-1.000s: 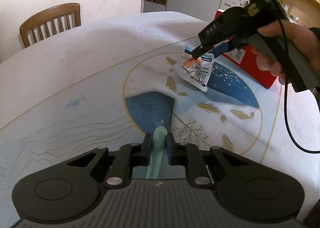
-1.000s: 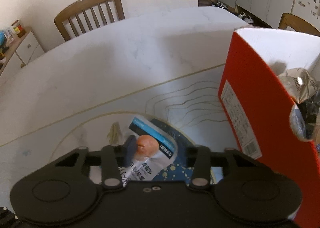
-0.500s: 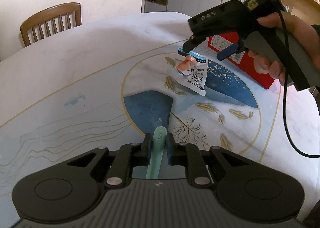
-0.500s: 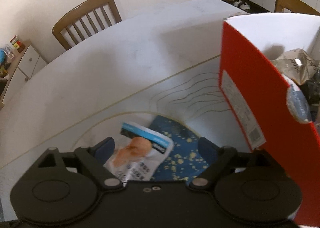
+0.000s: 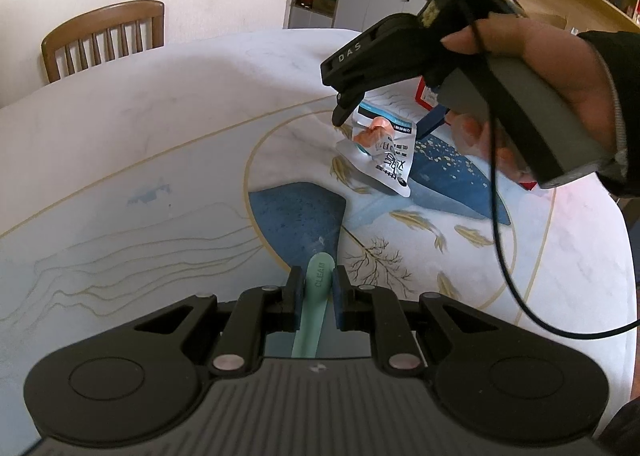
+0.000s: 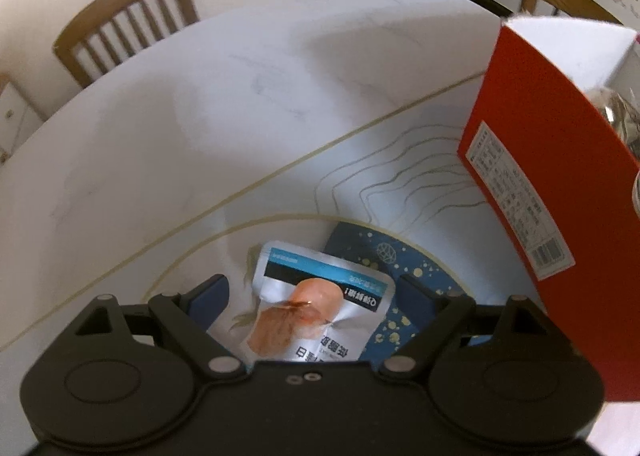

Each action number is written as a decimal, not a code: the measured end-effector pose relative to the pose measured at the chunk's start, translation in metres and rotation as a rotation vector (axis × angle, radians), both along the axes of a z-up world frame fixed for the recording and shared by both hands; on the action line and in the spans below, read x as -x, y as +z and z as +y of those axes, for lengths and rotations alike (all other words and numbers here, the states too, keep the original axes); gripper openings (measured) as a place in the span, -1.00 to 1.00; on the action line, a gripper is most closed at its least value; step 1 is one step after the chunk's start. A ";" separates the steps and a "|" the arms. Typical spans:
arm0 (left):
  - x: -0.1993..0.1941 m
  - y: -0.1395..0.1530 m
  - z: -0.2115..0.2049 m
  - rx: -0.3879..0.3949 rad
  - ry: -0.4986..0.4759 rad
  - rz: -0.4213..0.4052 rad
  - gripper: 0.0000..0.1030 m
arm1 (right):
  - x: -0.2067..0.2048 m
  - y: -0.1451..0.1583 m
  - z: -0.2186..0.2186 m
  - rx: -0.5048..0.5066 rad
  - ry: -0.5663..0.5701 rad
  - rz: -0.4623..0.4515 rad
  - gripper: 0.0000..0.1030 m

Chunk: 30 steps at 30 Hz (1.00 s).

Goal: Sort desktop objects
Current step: 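Close the right gripper on the white sausage packet and lift it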

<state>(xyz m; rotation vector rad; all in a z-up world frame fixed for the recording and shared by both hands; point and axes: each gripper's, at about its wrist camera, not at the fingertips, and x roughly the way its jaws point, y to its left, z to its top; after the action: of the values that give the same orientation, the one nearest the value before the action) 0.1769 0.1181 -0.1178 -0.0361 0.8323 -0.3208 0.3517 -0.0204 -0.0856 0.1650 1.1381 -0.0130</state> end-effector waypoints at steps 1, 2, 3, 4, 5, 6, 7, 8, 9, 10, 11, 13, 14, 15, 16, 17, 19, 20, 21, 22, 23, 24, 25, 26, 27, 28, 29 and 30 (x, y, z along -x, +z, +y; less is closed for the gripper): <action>0.000 0.000 0.001 0.004 0.002 0.000 -0.74 | -0.001 -0.001 0.000 0.004 -0.014 0.000 0.78; 0.000 0.000 0.001 0.007 0.003 0.000 -0.74 | -0.002 -0.002 0.001 0.012 -0.016 -0.003 0.78; 0.000 0.000 0.001 0.011 0.004 0.000 -0.74 | -0.003 -0.003 0.003 0.024 -0.014 -0.003 0.78; 0.000 0.000 0.001 0.013 0.005 0.000 -0.74 | -0.003 -0.003 0.004 0.036 -0.011 -0.004 0.77; 0.000 0.000 0.002 0.015 0.006 0.000 -0.74 | -0.003 -0.004 0.006 0.047 -0.009 -0.005 0.74; 0.000 0.000 0.002 0.019 0.008 -0.001 -0.74 | -0.002 -0.004 0.008 0.061 -0.002 -0.010 0.66; 0.001 0.000 0.003 0.022 0.009 -0.001 -0.74 | -0.001 -0.004 0.010 0.077 0.009 -0.016 0.57; 0.001 0.000 0.003 0.024 0.010 -0.002 -0.74 | 0.000 -0.004 0.011 0.093 0.021 -0.022 0.52; 0.001 0.000 0.003 0.026 0.011 -0.002 -0.74 | 0.002 -0.003 0.012 0.102 0.029 -0.028 0.44; 0.001 0.000 0.003 0.026 0.012 -0.002 -0.74 | 0.003 -0.003 0.011 0.094 0.039 -0.034 0.41; 0.001 0.000 0.003 0.026 0.012 -0.002 -0.74 | 0.004 -0.001 0.008 0.087 0.043 -0.039 0.39; 0.001 0.000 0.003 0.026 0.014 -0.001 -0.74 | 0.006 0.001 0.005 0.070 0.048 -0.048 0.18; 0.001 0.000 0.003 0.025 0.017 -0.001 -0.74 | 0.006 0.001 0.002 0.051 0.053 -0.056 0.14; 0.002 0.000 0.003 0.026 0.019 -0.001 -0.74 | 0.007 0.002 -0.002 0.033 0.055 -0.059 0.12; 0.002 0.001 0.003 0.026 0.020 0.000 -0.74 | 0.008 0.003 -0.005 0.011 0.056 -0.060 0.10; 0.002 0.001 0.003 0.024 0.023 -0.002 -0.74 | 0.009 0.004 -0.009 -0.008 0.058 -0.062 0.10; 0.003 0.004 0.002 0.021 0.023 -0.004 -0.74 | 0.014 0.004 -0.017 -0.055 0.064 -0.069 0.07; 0.003 0.005 0.002 0.018 0.022 -0.005 -0.74 | 0.016 0.004 -0.019 -0.075 0.065 -0.068 0.06; 0.003 0.007 0.000 0.014 0.021 -0.009 -0.74 | 0.018 0.006 -0.019 -0.080 0.066 -0.069 0.05; 0.004 0.008 0.001 0.012 0.021 -0.012 -0.74 | 0.020 0.007 -0.021 -0.082 0.069 -0.069 0.03; 0.004 0.010 0.000 0.011 0.021 -0.016 -0.74 | 0.022 0.008 -0.022 -0.088 0.072 -0.069 0.02; 0.005 0.013 -0.001 0.009 0.022 -0.022 -0.74 | 0.026 0.009 -0.024 -0.095 0.072 -0.068 0.01; 0.005 0.014 -0.001 0.007 0.023 -0.026 -0.74 | 0.028 0.011 -0.026 -0.102 0.071 -0.069 0.01; 0.006 0.017 -0.002 0.006 0.025 -0.030 -0.74 | 0.031 0.012 -0.028 -0.110 0.074 -0.068 0.01; 0.006 0.018 -0.002 0.005 0.027 -0.033 -0.74 | 0.034 0.014 -0.030 -0.118 0.076 -0.067 0.01; 0.007 0.020 -0.003 0.005 0.028 -0.037 -0.74 | 0.039 0.017 -0.032 -0.126 0.079 -0.068 0.01; 0.008 0.022 -0.004 0.004 0.029 -0.039 -0.74 | 0.044 0.019 -0.033 -0.131 0.084 -0.073 0.01; 0.008 0.024 -0.005 0.004 0.029 -0.041 -0.74 | 0.048 0.020 -0.034 -0.134 0.089 -0.077 0.01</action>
<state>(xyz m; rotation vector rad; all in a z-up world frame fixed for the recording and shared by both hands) 0.1689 0.1132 -0.0941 -0.0451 0.7900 -0.2944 0.3039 -0.0546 -0.0654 0.2320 1.0689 0.1477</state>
